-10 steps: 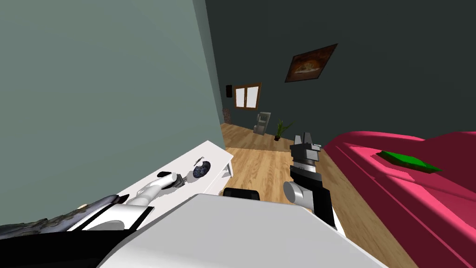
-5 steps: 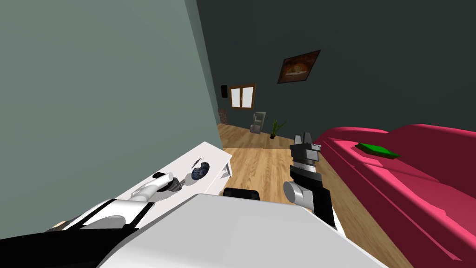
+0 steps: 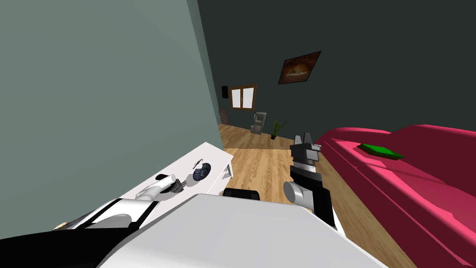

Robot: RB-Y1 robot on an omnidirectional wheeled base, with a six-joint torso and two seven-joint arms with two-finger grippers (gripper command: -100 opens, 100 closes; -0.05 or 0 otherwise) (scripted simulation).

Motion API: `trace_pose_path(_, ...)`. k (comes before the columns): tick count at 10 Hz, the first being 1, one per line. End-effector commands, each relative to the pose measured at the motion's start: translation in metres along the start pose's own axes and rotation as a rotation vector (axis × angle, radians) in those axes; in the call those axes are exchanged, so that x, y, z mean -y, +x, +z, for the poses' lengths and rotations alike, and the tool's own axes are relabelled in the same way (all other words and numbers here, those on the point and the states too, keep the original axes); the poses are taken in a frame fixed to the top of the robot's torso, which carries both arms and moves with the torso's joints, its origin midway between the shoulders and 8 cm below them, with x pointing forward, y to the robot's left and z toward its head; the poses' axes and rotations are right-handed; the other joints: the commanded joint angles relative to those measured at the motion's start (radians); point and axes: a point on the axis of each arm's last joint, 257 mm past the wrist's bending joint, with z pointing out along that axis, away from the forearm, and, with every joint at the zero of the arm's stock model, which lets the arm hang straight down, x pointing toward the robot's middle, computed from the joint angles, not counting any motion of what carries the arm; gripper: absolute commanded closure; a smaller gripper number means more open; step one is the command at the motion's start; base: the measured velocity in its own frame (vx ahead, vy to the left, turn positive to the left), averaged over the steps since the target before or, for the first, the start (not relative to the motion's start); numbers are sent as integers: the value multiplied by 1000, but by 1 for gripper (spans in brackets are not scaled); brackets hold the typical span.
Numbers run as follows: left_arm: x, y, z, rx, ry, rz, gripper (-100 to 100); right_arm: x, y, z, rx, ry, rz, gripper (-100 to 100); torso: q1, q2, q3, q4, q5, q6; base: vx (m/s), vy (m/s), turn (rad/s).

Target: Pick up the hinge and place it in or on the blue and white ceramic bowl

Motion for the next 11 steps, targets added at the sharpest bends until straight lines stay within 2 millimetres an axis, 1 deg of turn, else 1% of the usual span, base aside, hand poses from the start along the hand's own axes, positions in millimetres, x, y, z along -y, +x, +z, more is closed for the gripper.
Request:
trace_pose_path(1,0,0,0,0,0,0,-100,0,0,0,0,0,0,0,0,0,0,0,0,0,12,19,-2)
trace_pose_path(2,0,0,0,0,1,-1,100,0,0,0,0,0,0,0,-2,1,1,0,0,0,0,0,0)
trace_pose_path(6,0,0,0,-1,1,-1,100,0,0,0,0,0,0,0,-1,1,1,0,1,0,0,0,0)
trace_pose_path(7,0,0,0,-1,1,-1,0,0,0,0,0,0,0,0,-1,1,0,0,1,0,0,0,0)
trace_pose_path(8,6,-1,-5,0,-1,-5,100,0,0,0,0,0,0,0,-1,1,0,0,1,0,-19,-32,-17)
trace_pose_path(9,13,-3,-9,1,-2,-8,100,0,0,0,0,0,0,0,-3,2,1,0,0,0,-38,-62,-16)
trace_pose_path(10,9,-1,-6,0,2,-6,100,0,0,0,0,0,0,0,-5,3,2,0,0,0,-17,-29,0)
trace_pose_path(11,10,-1,-6,0,1,-6,0,0,0,0,0,0,0,0,-3,3,1,0,0,0,-3,-5,2)
